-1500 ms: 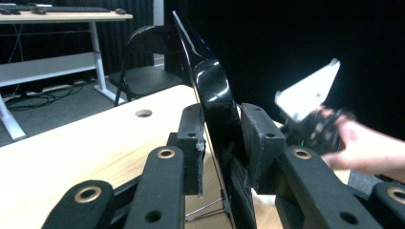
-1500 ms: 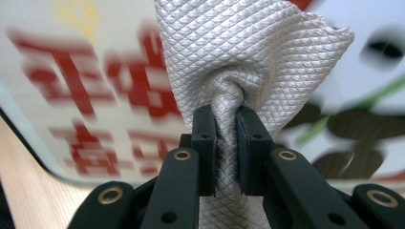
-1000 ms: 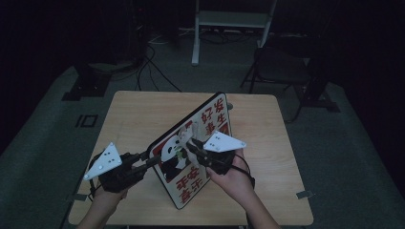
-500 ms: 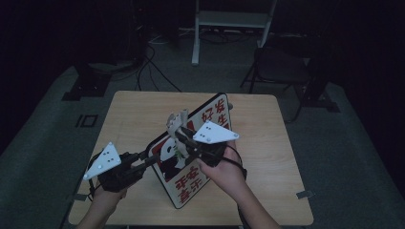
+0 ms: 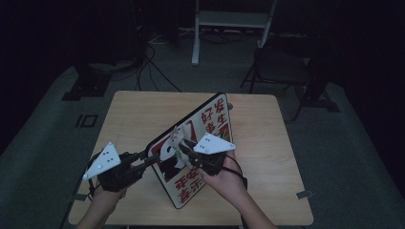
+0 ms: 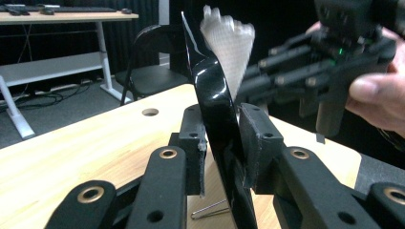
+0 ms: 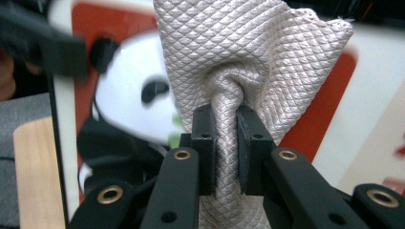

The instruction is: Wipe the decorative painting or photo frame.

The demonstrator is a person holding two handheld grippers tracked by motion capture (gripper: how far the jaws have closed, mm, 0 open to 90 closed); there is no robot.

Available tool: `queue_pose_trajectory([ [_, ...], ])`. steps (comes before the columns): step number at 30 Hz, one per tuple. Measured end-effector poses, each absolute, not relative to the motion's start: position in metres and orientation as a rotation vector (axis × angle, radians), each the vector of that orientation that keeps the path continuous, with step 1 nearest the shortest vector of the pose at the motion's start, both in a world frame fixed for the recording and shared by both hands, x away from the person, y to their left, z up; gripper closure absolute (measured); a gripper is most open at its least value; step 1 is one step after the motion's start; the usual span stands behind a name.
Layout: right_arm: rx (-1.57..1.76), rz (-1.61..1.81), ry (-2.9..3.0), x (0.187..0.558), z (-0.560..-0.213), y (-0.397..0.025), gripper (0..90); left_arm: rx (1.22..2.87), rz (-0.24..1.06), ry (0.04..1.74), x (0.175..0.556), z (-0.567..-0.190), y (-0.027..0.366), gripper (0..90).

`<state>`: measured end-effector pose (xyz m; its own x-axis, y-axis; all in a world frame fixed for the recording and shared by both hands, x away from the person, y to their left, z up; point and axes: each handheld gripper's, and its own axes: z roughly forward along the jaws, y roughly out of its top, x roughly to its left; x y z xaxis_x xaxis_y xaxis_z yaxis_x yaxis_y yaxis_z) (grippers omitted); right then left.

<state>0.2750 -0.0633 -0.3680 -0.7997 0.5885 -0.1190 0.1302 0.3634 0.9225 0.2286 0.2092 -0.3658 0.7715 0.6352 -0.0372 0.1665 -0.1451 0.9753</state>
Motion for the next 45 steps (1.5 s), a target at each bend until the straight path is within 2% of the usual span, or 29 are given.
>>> queue_pose_trajectory([
  [45, 0.828, 1.231, 2.412, 0.261, -0.474, -0.091, 79.5, 1.705, 0.450, 0.627, 0.226, -0.364, 0.207, 73.0],
])
